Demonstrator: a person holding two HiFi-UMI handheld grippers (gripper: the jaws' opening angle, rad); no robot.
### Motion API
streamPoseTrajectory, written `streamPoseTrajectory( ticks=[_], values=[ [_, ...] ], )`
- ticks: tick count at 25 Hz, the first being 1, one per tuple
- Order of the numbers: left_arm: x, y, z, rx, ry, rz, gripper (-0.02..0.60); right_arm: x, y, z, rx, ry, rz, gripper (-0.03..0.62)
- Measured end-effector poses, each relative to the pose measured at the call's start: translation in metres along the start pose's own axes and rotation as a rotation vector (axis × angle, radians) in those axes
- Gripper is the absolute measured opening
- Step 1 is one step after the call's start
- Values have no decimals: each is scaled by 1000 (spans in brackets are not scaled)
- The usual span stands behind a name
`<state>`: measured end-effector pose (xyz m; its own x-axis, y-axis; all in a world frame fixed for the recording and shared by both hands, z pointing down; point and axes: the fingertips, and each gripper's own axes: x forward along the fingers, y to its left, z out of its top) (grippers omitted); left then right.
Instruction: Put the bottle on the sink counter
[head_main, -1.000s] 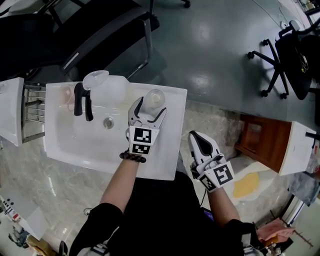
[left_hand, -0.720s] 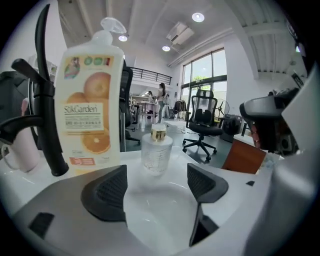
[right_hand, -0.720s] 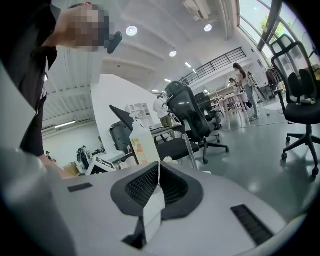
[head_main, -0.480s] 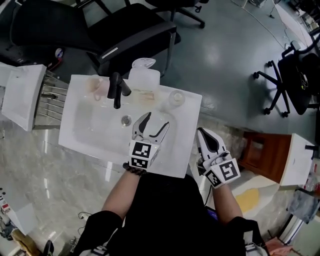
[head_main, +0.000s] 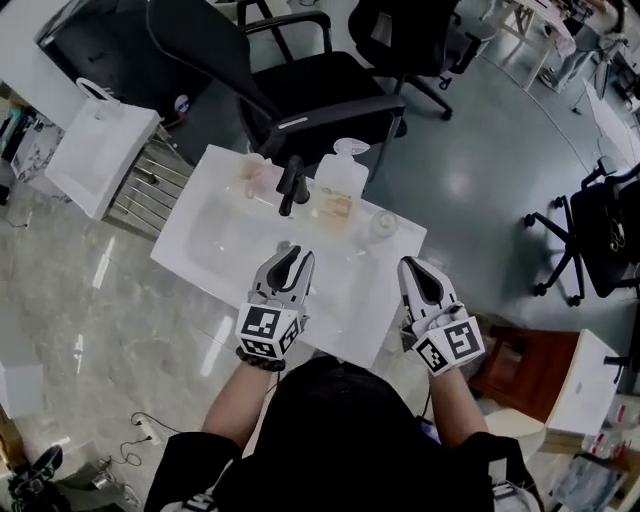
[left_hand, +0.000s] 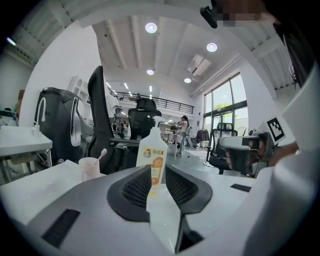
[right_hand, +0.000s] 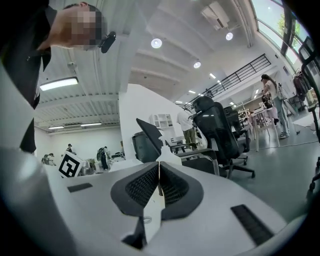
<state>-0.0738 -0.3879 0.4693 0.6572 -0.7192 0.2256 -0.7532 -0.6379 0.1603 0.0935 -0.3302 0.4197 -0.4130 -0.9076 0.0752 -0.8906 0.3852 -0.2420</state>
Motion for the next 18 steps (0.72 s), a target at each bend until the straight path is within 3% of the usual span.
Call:
streamPoseTrajectory(
  ticks=[11, 18],
  values=[
    [-67, -15, 42, 47, -132, 152, 61, -9, 21, 17, -51, -43, 141, 31],
    [-95, -19, 55, 73, -166, 213, 63, -6, 26, 22, -83, -50, 192, 29]
  ],
)
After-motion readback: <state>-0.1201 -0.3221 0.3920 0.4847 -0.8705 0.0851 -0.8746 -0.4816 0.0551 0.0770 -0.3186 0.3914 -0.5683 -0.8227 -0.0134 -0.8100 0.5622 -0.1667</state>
